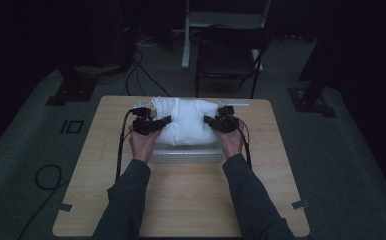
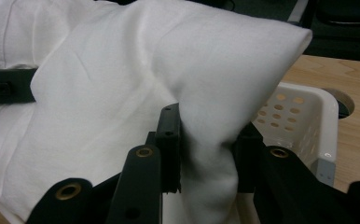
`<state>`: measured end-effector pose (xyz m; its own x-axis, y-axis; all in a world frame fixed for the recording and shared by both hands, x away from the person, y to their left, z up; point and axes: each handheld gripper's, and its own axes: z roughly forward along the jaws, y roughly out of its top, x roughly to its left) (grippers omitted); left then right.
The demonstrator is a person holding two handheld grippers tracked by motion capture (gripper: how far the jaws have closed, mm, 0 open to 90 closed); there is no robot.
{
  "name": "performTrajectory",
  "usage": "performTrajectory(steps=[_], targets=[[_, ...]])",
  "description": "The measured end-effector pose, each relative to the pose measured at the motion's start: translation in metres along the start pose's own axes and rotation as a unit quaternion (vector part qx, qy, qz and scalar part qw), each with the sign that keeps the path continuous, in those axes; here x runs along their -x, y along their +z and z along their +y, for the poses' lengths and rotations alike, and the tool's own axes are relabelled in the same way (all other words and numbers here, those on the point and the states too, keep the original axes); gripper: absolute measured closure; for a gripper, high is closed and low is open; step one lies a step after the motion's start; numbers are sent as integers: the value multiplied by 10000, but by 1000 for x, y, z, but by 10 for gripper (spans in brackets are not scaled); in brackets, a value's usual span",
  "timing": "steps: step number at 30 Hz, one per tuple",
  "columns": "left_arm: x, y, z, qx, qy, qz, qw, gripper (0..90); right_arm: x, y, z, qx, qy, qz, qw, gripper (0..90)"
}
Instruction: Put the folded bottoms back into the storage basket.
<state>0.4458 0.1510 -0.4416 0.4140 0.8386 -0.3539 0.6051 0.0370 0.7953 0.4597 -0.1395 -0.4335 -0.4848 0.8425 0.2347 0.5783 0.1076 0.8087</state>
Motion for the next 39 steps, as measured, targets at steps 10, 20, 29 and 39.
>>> performTrajectory(steps=[10, 20, 29, 39], targets=[[-3, 9, -2, -134, -29, 118, 9998, 552, 2, 9, -3, -111, 39, -77, 9999, 708], [-3, 14, -4, -215, -5, 186, 9996, 552, 3, 12, -4, -194, -19, -118, 9997, 710], [-2, 15, -5, -266, 22, 263, 9993, 552, 2, 15, -5, -264, -33, -155, 9995, 709], [-2, 17, -8, -328, 64, 358, 9988, 551, 1, 20, -8, -375, -94, -202, 9990, 709]])
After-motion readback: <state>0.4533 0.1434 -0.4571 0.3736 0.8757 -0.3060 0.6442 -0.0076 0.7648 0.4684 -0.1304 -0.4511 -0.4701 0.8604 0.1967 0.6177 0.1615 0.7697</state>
